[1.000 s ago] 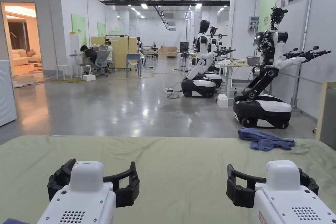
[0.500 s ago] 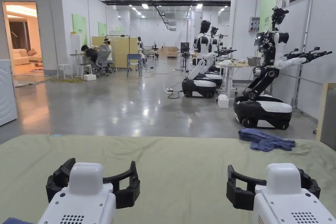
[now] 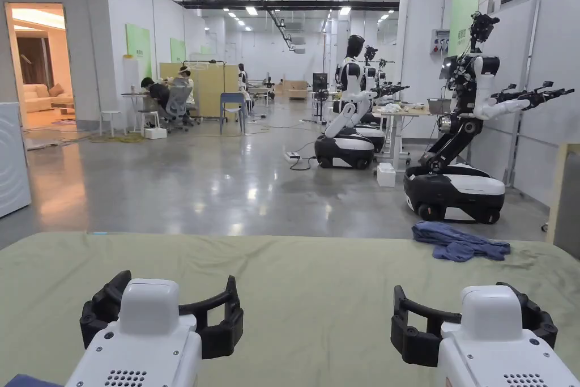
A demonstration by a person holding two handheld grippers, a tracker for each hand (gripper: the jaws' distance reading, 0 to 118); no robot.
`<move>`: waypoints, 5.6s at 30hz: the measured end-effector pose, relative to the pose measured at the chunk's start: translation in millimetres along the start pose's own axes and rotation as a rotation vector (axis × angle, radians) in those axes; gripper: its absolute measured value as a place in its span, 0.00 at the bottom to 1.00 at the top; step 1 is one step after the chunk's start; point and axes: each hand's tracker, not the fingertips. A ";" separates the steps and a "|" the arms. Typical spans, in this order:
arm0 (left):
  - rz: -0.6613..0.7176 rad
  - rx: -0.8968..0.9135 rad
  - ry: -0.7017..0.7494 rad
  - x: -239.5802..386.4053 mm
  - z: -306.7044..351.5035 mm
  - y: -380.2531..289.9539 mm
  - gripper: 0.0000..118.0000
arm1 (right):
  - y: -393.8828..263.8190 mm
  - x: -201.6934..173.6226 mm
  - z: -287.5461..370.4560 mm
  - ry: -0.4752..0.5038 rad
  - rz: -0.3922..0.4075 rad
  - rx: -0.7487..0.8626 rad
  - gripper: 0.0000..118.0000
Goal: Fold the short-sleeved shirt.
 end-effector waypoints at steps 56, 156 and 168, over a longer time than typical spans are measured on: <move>-0.058 -0.141 0.560 -210.5 111.5 20.8 0.00 | 9.7 -215.0 -9.1 0.430 -0.065 0.031 0.02; -0.063 -0.611 -0.853 237.6 9.3 -71.9 0.79 | -1.5 113.7 119.0 -0.237 0.015 0.033 0.02; 0.071 -0.022 0.053 -21.5 111.6 27.3 0.00 | -8.2 57.5 114.4 -0.069 -0.058 0.067 0.02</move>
